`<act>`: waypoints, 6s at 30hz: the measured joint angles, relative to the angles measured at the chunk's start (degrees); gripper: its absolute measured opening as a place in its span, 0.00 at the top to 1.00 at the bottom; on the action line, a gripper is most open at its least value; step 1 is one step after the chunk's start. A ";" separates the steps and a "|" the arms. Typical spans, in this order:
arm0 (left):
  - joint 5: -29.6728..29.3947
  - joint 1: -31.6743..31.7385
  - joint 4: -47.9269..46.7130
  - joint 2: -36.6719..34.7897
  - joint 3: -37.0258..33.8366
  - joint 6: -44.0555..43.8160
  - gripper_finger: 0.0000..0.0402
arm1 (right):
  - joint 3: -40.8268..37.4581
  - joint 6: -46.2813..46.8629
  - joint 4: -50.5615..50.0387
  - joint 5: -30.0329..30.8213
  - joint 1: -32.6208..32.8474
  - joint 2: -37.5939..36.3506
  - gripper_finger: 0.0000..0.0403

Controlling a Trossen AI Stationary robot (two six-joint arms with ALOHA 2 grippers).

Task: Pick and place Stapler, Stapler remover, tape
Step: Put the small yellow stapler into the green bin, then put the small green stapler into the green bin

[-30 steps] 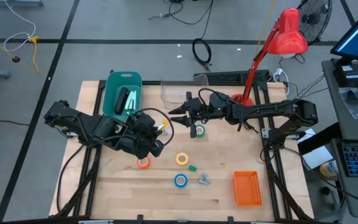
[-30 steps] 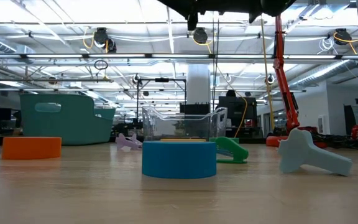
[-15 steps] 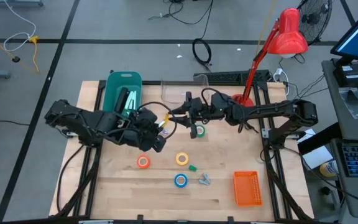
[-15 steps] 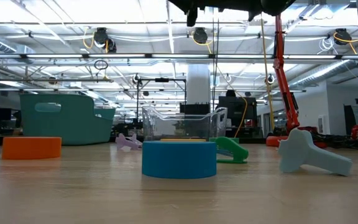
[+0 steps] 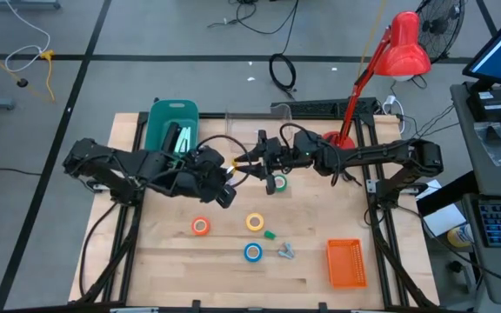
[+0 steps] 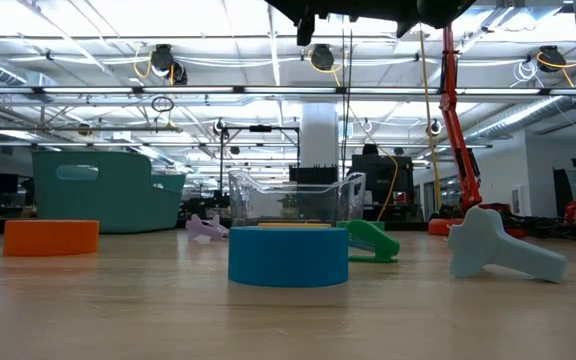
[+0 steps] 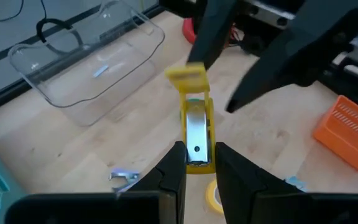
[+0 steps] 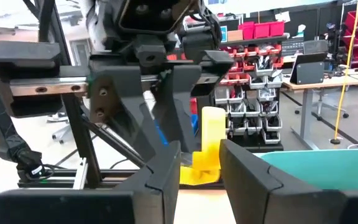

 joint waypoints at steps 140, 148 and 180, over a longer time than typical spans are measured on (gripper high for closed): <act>28.67 54.35 -11.30 2.32 -35.15 4.52 0.34 | 2.01 -0.61 -25.62 -2.65 -7.30 -1.07 0.74; 28.69 52.21 -10.78 -6.51 -35.15 -1.55 0.34 | 2.01 -0.63 -25.35 -2.65 -7.34 -1.07 0.74; 0.03 3.14 22.91 -30.09 -48.48 -1.35 0.34 | 1.99 -2.58 -57.10 -12.05 4.65 -1.07 0.74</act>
